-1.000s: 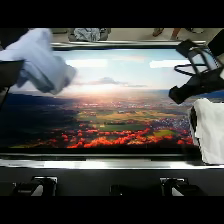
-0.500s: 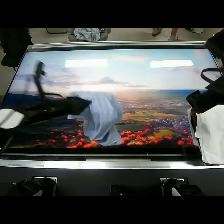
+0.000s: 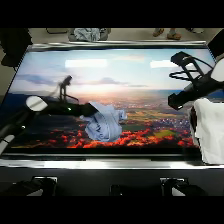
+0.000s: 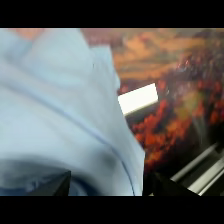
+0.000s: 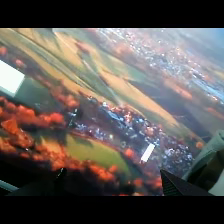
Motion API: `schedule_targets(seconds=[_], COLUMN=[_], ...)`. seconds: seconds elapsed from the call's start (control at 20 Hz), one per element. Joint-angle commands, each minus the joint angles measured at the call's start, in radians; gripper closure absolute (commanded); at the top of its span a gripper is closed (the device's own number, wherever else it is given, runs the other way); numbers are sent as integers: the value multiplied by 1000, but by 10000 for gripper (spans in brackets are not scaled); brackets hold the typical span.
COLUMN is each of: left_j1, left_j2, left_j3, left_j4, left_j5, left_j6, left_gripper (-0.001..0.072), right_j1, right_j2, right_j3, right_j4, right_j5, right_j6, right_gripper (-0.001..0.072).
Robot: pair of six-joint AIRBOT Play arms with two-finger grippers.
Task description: Fold the shirts.
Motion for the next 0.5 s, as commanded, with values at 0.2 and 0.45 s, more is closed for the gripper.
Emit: schedule_targets(seconds=[0.2, 0.45], left_j1=[308, 274], left_j2=[-19, -158], left_j3=[151, -68], left_j4=[295, 171], left_j5=[-245, -126], left_j6=[-71, -70], left_gripper=[93, 93], right_j1=[0, 0], right_j2=[-154, -196], right_j3=[0, 0], right_j4=[172, 238], right_j5=[-27, -39], right_j6=[-51, -51], right_gripper=[30, 31])
